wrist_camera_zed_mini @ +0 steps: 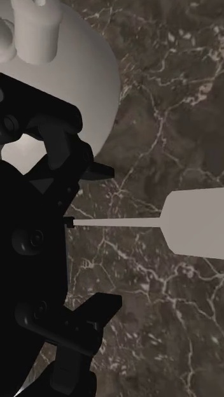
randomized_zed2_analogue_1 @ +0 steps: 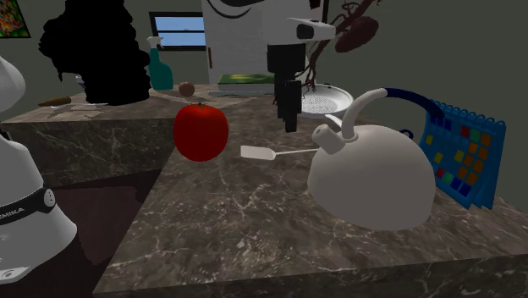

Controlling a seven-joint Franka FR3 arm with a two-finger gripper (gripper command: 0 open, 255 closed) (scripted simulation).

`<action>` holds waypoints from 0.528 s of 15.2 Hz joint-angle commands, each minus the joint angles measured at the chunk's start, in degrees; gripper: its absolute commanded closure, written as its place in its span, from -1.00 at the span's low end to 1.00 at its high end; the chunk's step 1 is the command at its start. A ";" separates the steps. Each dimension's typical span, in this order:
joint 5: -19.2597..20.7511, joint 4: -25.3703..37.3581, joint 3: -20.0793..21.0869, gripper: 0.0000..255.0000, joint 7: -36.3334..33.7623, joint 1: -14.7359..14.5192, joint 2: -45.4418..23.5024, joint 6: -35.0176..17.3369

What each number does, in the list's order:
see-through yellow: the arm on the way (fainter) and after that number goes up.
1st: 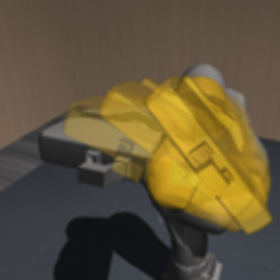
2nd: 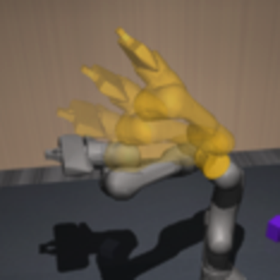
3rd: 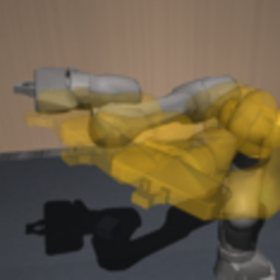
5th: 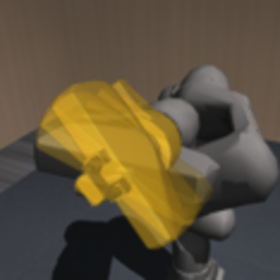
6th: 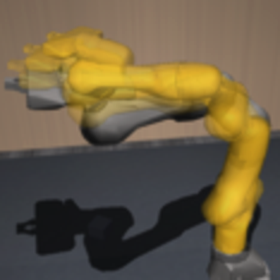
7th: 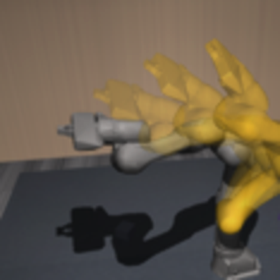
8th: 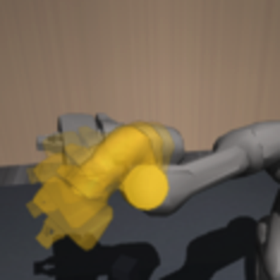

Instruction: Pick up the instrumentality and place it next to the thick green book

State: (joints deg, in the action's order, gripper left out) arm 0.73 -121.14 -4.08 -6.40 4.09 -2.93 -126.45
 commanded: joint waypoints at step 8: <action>-1.45 5.28 -0.43 -1.00 0.26 0.77 -9.26 -5.35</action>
State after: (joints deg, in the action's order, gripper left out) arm -0.65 -115.67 -4.51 -6.20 4.83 -11.65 -131.04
